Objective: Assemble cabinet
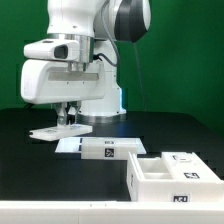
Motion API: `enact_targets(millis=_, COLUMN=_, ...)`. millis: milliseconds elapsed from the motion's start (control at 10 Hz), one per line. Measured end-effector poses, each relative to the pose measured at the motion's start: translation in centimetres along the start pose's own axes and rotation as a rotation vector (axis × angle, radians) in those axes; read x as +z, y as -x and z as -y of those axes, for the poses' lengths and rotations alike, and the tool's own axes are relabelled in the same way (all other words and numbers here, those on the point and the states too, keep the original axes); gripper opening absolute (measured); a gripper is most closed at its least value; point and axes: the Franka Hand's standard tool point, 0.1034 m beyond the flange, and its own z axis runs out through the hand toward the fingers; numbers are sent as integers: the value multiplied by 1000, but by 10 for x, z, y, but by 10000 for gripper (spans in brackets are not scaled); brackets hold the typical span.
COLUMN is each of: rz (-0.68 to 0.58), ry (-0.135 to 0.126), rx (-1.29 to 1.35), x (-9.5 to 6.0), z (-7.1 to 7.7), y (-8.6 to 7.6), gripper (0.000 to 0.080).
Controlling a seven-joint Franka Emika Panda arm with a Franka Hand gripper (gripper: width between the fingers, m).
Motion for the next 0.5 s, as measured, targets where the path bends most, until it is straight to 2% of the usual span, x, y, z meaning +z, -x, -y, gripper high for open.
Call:
enact_targets(millis=100, rz=7, ry=5, rx=-88, x=0, z=1, y=-4, gripper=62)
enact_targets(millis=300, rz=-10, ry=11, rx=-312, x=-6, z=19, y=-44, gripper=62)
enact_targets(millis=400, rz=-22, ry=33, rx=-409, x=-9, z=27, y=-60, gripper=62)
enact_targets(millis=500, rz=-26, ry=65, rx=-491, x=-9, z=32, y=-66, gripper=62)
